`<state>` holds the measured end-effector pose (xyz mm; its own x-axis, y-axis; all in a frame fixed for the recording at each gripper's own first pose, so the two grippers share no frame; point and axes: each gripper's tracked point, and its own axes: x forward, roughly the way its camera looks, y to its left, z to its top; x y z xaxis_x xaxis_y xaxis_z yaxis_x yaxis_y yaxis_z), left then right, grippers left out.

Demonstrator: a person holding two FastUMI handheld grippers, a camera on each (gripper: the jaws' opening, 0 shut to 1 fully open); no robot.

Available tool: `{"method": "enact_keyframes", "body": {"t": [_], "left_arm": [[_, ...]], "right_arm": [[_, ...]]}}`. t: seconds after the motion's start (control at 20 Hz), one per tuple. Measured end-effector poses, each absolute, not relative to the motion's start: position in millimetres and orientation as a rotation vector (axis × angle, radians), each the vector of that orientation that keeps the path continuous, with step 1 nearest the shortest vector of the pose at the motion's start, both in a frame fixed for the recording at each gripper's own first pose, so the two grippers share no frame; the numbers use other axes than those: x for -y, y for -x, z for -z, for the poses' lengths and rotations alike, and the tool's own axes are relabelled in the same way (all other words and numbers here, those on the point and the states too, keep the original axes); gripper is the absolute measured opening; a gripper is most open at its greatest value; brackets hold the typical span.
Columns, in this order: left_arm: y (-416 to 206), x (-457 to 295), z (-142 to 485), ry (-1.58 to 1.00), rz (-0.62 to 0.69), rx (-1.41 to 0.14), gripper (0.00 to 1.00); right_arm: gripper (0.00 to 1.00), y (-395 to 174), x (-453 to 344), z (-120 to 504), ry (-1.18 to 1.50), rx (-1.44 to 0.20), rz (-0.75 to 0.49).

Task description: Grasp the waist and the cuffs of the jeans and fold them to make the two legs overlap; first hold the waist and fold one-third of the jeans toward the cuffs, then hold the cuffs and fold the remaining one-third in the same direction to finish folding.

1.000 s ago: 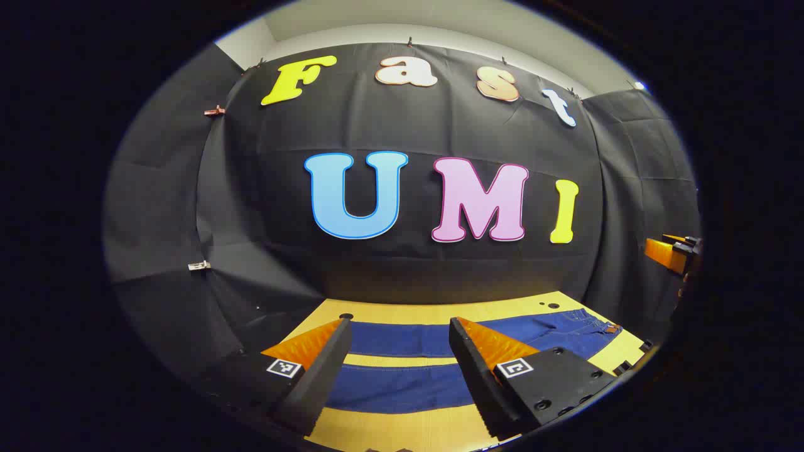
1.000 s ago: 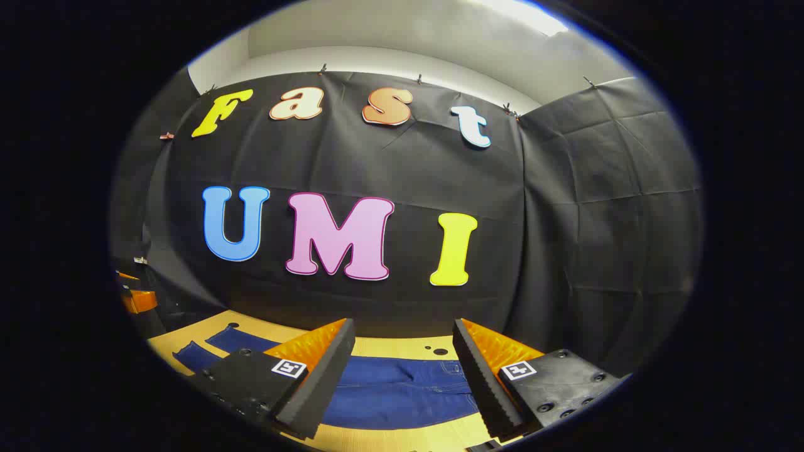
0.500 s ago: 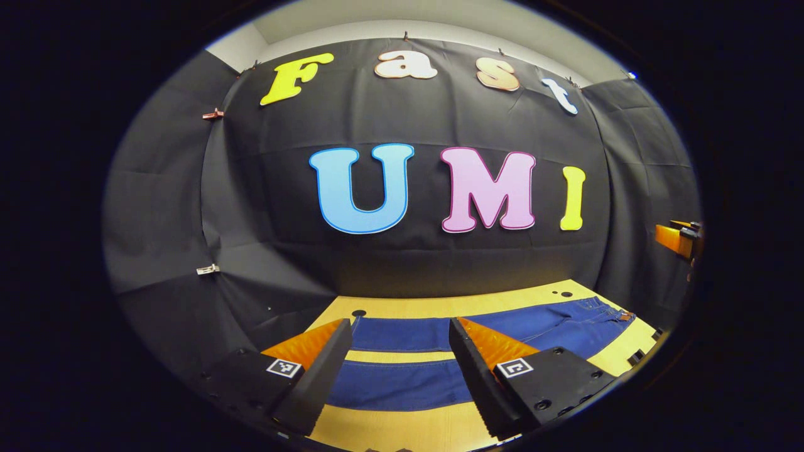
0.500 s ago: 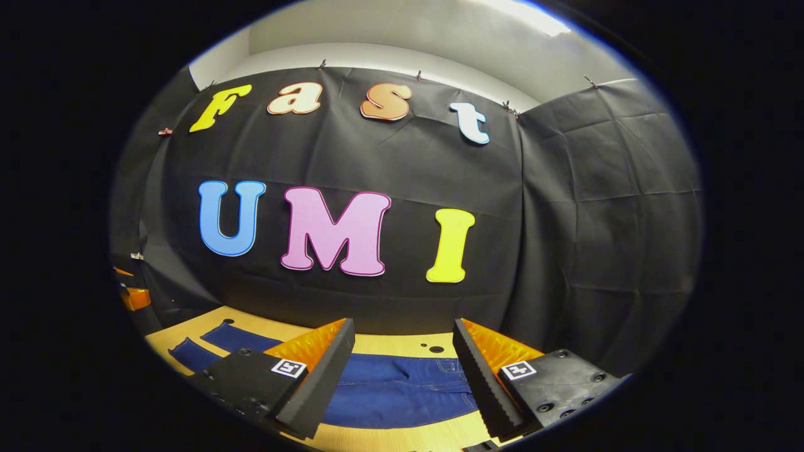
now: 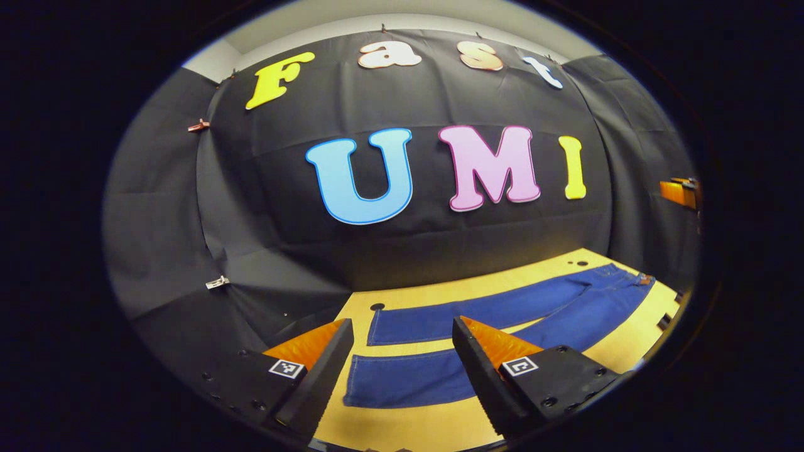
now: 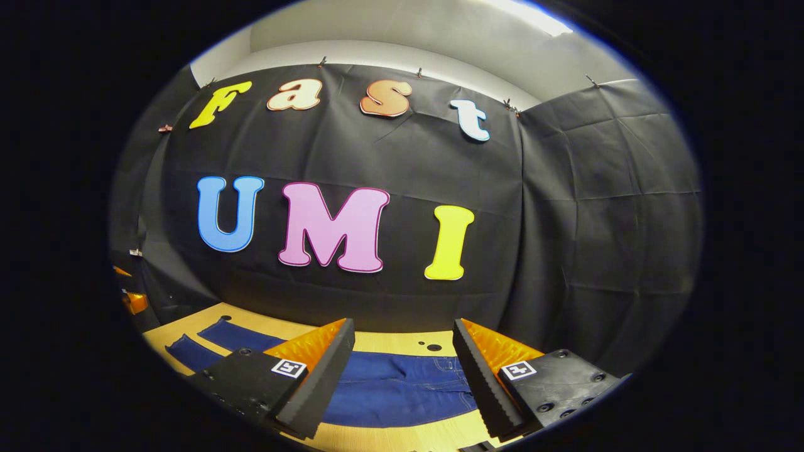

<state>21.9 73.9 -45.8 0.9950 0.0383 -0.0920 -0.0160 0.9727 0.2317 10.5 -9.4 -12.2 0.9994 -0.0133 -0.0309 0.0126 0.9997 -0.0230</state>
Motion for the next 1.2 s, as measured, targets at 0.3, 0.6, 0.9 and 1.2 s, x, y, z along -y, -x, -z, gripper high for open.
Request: {"method": "enact_keyframes", "body": {"t": [0.3,0.6,0.9,1.2], "left_arm": [[-48,-142,118,-0.82,0.12,-0.278,0.98],[-67,-190,248,-1.235,0.41,-0.576,0.98],[-88,-213,312,-1.366,0.526,-0.736,0.98],[-118,-215,317,-1.365,0.533,-0.786,0.88]], "right_arm": [[0.94,-13,23,19,0.057,-0.053,0.008],[0.94,-18,39,30,0.133,-0.086,0.01],[0.94,-29,83,48,0.205,-0.139,0.091],[0.96,-47,135,67,0.314,-0.178,0.155]]}}
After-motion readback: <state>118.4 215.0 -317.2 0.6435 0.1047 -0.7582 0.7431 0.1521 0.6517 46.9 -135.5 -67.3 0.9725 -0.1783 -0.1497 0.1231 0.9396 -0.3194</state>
